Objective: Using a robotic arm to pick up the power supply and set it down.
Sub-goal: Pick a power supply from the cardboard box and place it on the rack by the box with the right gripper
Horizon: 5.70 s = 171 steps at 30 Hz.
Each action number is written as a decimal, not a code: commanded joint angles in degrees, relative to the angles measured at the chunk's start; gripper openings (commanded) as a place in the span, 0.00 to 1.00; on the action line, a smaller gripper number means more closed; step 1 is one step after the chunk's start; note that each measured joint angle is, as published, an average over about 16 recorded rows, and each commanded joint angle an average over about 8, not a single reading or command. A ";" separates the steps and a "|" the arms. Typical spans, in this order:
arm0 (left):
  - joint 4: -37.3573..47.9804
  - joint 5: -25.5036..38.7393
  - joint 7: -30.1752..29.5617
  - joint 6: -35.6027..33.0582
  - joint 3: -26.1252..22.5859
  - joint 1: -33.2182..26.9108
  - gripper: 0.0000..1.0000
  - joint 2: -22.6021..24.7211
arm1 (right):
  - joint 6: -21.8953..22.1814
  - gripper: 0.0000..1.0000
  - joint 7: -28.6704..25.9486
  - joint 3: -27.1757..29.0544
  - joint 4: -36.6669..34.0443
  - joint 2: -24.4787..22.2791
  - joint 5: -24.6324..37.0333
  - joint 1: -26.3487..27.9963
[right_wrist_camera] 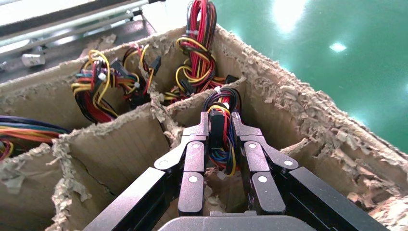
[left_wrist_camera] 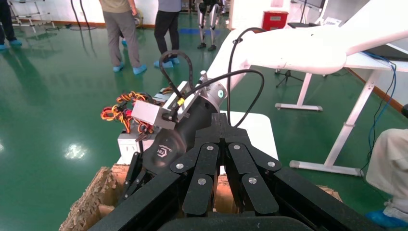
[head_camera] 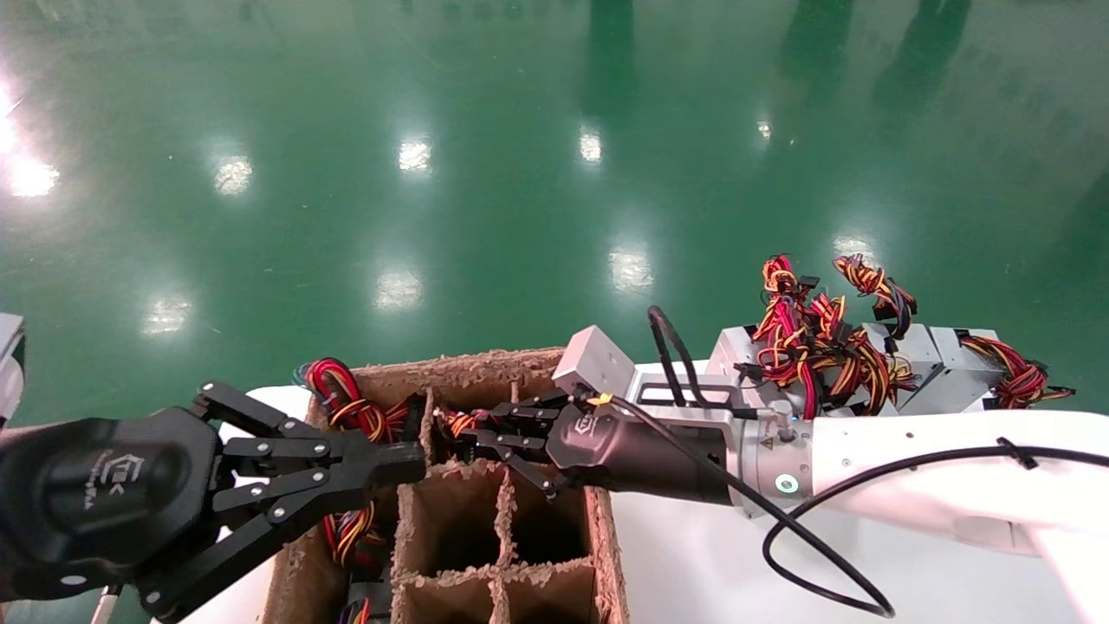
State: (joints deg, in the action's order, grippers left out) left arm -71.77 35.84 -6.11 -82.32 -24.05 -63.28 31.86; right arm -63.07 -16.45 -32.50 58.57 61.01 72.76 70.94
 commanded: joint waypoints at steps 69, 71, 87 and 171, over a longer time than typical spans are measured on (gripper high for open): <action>0.00 -0.01 0.00 0.00 -0.01 0.00 0.00 0.00 | 21.47 0.00 -27.77 20.33 -2.10 -43.48 -15.67 -6.42; 0.00 -0.01 0.00 0.00 -0.01 0.00 0.00 0.00 | 22.18 0.00 -28.36 20.86 -1.66 -45.39 -16.40 -9.03; 0.00 -0.01 0.01 0.00 -0.01 0.00 0.00 0.00 | 23.61 0.00 -27.24 25.58 1.10 -52.77 -25.07 -25.99; 0.00 -0.01 0.01 0.01 -0.02 -0.01 0.00 -0.01 | 28.69 0.66 -42.00 4.17 6.48 -36.57 -0.98 -13.06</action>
State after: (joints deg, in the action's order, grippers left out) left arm -71.77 35.83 -6.10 -82.31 -24.07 -63.28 31.86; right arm -34.29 -58.35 -28.17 65.26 24.27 71.53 57.64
